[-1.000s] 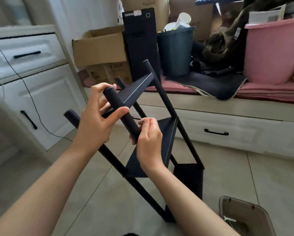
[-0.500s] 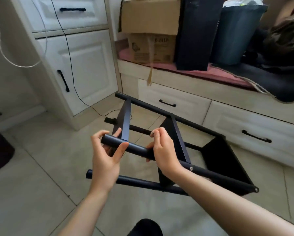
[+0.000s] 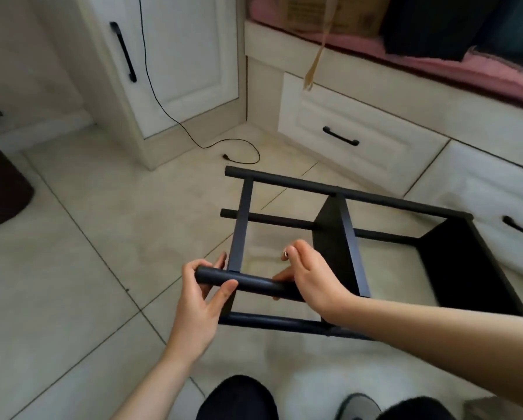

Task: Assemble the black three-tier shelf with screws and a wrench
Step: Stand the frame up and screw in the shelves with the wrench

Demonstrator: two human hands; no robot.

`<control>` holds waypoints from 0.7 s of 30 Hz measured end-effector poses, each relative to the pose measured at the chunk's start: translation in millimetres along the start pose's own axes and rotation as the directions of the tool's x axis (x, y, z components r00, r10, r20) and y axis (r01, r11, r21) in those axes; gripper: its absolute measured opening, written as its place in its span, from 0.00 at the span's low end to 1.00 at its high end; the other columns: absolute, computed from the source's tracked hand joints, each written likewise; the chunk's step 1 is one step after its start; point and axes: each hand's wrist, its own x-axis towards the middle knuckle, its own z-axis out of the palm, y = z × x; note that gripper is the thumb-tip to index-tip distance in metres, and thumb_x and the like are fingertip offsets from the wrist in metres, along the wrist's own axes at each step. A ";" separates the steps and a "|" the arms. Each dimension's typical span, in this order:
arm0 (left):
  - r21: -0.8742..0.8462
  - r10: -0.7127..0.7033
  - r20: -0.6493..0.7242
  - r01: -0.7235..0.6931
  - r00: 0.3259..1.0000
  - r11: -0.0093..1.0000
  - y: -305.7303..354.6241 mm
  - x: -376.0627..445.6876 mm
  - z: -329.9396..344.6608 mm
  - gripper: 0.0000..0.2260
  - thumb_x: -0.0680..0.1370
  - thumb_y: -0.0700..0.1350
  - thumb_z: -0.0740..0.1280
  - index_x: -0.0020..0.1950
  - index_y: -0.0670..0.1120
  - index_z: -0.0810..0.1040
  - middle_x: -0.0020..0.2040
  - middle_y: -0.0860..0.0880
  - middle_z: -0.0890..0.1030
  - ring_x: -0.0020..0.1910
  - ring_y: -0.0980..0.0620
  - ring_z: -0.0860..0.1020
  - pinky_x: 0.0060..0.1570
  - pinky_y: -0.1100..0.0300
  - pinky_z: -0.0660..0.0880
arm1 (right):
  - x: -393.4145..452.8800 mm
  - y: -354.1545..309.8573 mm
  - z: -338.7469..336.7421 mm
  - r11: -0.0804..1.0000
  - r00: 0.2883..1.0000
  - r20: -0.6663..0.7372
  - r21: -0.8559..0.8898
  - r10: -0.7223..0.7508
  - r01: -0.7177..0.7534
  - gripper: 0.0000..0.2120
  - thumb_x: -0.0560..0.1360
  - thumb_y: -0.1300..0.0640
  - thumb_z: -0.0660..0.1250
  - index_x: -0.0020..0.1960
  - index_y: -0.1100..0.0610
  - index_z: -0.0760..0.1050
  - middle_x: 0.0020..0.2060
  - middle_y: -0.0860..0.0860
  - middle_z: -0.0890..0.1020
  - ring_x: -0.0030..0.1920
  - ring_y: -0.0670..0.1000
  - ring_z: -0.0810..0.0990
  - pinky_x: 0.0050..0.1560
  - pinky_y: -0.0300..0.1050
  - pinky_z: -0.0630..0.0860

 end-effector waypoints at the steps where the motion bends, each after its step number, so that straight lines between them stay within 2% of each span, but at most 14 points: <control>1: 0.000 -0.009 0.001 0.009 1.000 1.000 -7.2 -0.5 -0.7 0.14 0.72 0.53 0.71 0.53 0.60 0.70 0.60 0.65 0.81 0.66 0.60 0.76 0.62 0.65 0.75 | 2.1 5.8 2.5 1.000 1.000 0.001 -0.029 0.001 -0.001 0.12 0.85 0.49 0.47 0.52 0.52 0.66 0.37 0.53 0.87 0.41 0.48 0.85 0.55 0.48 0.79; 3: -0.015 -0.032 0.003 0.032 0.999 0.999 -19.6 -2.6 -3.2 0.15 0.72 0.51 0.71 0.54 0.54 0.69 0.61 0.63 0.82 0.67 0.59 0.76 0.60 0.69 0.74 | 5.1 17.3 10.0 0.997 1.000 -0.007 -0.078 0.008 -0.009 0.12 0.85 0.48 0.47 0.51 0.49 0.66 0.37 0.53 0.86 0.42 0.47 0.85 0.55 0.48 0.80; 7: -0.004 -0.080 0.021 0.080 0.997 0.997 -36.6 -10.4 -11.9 0.15 0.72 0.51 0.72 0.53 0.53 0.69 0.61 0.60 0.82 0.64 0.59 0.79 0.58 0.68 0.75 | 6.7 36.4 23.4 0.989 0.999 -0.035 -0.146 -0.022 0.016 0.11 0.84 0.46 0.47 0.50 0.46 0.66 0.38 0.53 0.85 0.43 0.48 0.84 0.54 0.52 0.80; 10: 0.025 -0.135 0.020 0.134 0.991 0.991 -44.0 -17.8 -17.8 0.19 0.70 0.51 0.73 0.54 0.47 0.69 0.54 0.60 0.84 0.57 0.58 0.82 0.51 0.67 0.77 | 5.2 46.7 29.2 0.984 1.000 -0.016 -0.179 -0.015 0.012 0.10 0.84 0.46 0.48 0.50 0.45 0.66 0.38 0.51 0.84 0.42 0.46 0.84 0.53 0.52 0.81; 13: 0.109 -0.129 0.000 0.128 0.992 0.986 -44.8 -20.7 -19.4 0.18 0.69 0.49 0.73 0.52 0.46 0.70 0.46 0.63 0.84 0.46 0.61 0.83 0.43 0.69 0.76 | 6.5 50.2 32.3 0.984 1.000 -0.012 -0.180 -0.002 0.000 0.10 0.84 0.46 0.48 0.50 0.44 0.67 0.37 0.51 0.84 0.41 0.46 0.84 0.52 0.51 0.81; 16: 0.113 -0.138 -0.035 0.141 0.990 0.984 -45.4 -18.5 -21.3 0.17 0.67 0.46 0.74 0.49 0.44 0.71 0.41 0.63 0.84 0.40 0.64 0.82 0.39 0.72 0.75 | 7.6 51.8 33.2 0.981 1.000 -0.007 -0.196 -0.013 0.011 0.09 0.83 0.46 0.49 0.50 0.44 0.67 0.37 0.51 0.84 0.41 0.45 0.84 0.49 0.47 0.82; 18: 0.103 -0.160 -0.042 0.163 0.986 0.981 -46.8 -17.8 -24.7 0.18 0.65 0.45 0.75 0.48 0.43 0.72 0.41 0.59 0.85 0.39 0.63 0.82 0.39 0.71 0.76 | 8.5 52.7 32.9 0.980 1.000 0.017 -0.198 0.001 0.003 0.08 0.83 0.46 0.51 0.51 0.45 0.68 0.37 0.50 0.85 0.40 0.43 0.84 0.46 0.41 0.81; 21: 0.054 -0.217 -0.019 0.218 0.976 0.975 -52.0 -18.6 -31.3 0.19 0.62 0.43 0.77 0.47 0.40 0.73 0.46 0.54 0.87 0.47 0.59 0.85 0.42 0.68 0.78 | 13.1 53.3 32.1 0.992 0.997 0.054 -0.118 0.057 -0.051 0.07 0.83 0.51 0.55 0.51 0.48 0.71 0.37 0.47 0.86 0.39 0.42 0.84 0.39 0.34 0.80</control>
